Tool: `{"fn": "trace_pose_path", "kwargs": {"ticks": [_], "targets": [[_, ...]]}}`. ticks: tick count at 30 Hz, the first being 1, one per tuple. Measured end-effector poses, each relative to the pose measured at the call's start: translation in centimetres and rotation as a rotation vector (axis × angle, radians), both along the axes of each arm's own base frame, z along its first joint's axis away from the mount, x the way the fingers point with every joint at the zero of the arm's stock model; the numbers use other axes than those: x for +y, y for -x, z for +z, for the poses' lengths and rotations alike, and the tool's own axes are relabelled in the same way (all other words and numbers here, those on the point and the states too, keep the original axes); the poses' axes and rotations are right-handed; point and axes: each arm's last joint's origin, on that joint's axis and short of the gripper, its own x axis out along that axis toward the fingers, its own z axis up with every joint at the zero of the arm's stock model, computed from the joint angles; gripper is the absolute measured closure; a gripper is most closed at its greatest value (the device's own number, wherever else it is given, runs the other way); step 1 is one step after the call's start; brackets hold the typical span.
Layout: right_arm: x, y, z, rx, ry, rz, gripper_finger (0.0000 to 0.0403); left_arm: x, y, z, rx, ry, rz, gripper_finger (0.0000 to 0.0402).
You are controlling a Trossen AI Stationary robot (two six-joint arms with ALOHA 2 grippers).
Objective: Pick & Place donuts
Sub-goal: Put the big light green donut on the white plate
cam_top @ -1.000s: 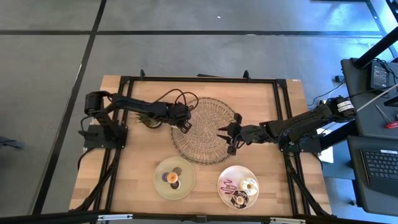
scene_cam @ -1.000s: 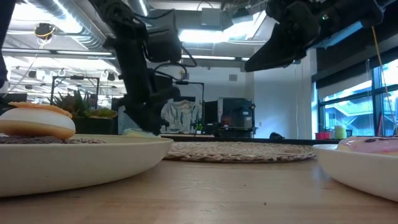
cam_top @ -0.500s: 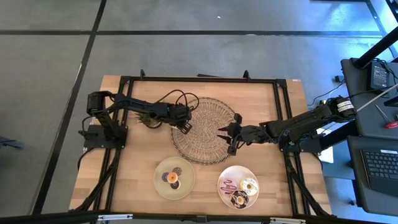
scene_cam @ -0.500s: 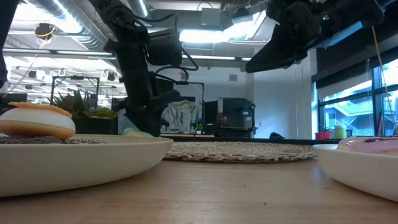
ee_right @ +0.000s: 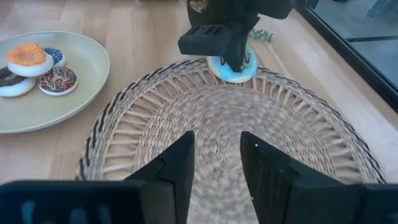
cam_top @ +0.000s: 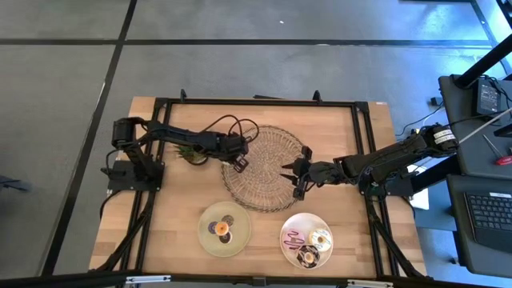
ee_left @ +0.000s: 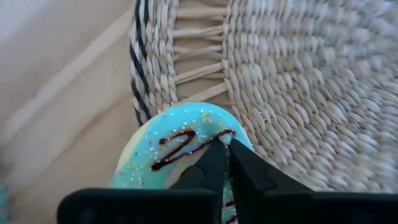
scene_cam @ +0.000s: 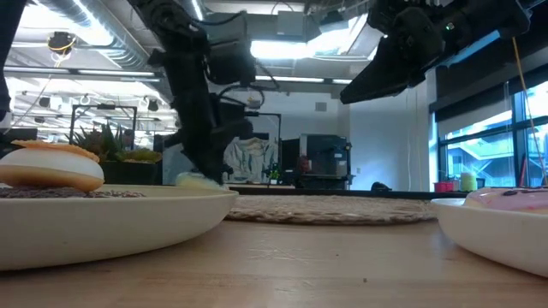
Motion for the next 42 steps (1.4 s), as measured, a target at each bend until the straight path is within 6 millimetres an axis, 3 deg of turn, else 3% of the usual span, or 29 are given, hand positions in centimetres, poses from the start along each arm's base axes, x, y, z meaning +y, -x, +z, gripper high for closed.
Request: {"fn": "trace_pose_path", "kwargs": {"ticks": [9, 15, 20, 24, 30, 38, 42], "targets": [[0.0, 0.0, 0.0, 0.001, 0.0, 0.0, 0.0271, -2.4, -1.8, 5.5, -0.093, -0.075, -0.262, 0.0397], [0.3, 0.0, -0.1, 0.016, -0.032, 0.096, 0.0271, -8.1, -2.5, 6.6, -0.098, -0.108, -0.739, 0.0398], [1.0, -0.1, 0.1, 0.017, -0.116, 0.343, 0.0271, -12.3, -2.4, 6.8, -0.154, -0.168, -0.898, 0.0399], [1.7, -0.5, 0.9, -0.073, -0.163, 0.436, 0.0271, -14.8, -2.7, 7.6, -0.27, -0.249, -0.918, 0.0399], [1.8, -0.9, 1.0, -0.131, -0.197, 0.317, 0.0271, -17.3, -2.8, 8.8, -0.332, -0.529, -0.893, 0.0399], [1.8, -0.9, 1.1, -0.141, -0.283, 0.265, 0.0271, -18.2, -2.4, 9.9, -0.345, -0.776, -0.612, 0.0399], [1.6, -1.1, 1.5, -0.199, -0.258, 0.212, 0.0258, -18.2, -2.5, 10.2, -0.358, -0.81, -0.587, 0.0399]]}}
